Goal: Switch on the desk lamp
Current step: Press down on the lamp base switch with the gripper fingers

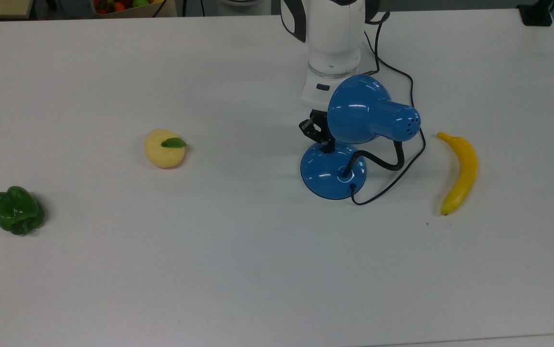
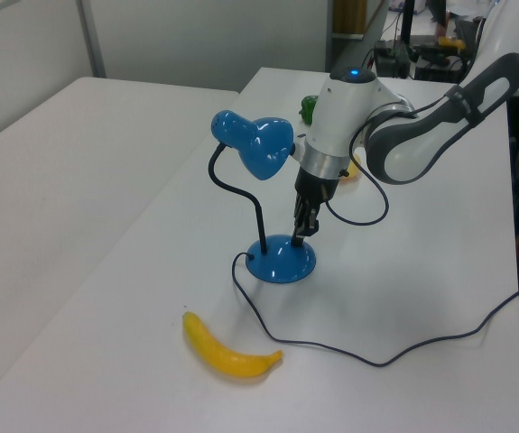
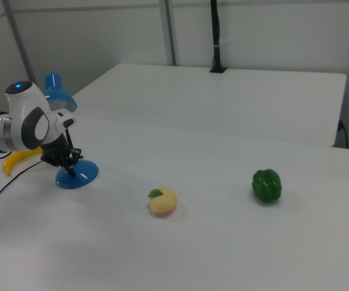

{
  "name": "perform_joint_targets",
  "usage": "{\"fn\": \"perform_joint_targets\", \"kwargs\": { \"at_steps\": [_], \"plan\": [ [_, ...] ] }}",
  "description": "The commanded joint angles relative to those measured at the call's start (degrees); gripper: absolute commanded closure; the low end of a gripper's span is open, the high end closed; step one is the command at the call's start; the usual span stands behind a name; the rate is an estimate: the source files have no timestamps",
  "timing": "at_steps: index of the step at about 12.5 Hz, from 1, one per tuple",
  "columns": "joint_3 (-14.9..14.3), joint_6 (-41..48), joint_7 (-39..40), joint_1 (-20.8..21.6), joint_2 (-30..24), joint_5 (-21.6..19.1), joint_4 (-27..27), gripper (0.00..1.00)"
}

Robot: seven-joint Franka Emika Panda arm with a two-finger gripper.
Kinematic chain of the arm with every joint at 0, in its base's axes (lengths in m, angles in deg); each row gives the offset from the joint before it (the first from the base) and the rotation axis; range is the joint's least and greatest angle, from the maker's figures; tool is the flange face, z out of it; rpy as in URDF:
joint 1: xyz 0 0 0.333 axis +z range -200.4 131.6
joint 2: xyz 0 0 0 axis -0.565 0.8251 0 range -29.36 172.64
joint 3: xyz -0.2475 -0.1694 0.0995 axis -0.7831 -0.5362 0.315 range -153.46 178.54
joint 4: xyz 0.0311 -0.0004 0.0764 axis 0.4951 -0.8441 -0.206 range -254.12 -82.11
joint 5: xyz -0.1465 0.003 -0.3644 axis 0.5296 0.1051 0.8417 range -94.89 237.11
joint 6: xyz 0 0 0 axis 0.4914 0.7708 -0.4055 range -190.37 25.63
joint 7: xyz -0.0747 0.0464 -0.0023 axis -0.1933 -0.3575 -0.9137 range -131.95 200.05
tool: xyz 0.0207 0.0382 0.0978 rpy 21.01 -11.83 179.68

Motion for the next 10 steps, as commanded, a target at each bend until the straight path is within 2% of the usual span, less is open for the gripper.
{"fn": "perform_joint_targets", "kwargs": {
  "at_steps": [1,8,10],
  "plan": [
    [-0.17,-1.49,0.64,0.39,1.41,0.68,0.25,1.00],
    [-0.08,-1.49,0.55,0.39,2.73,1.39,0.87,1.00],
    [-0.08,-4.10,0.55,0.48,3.00,1.39,0.78,1.00]
  ]
}}
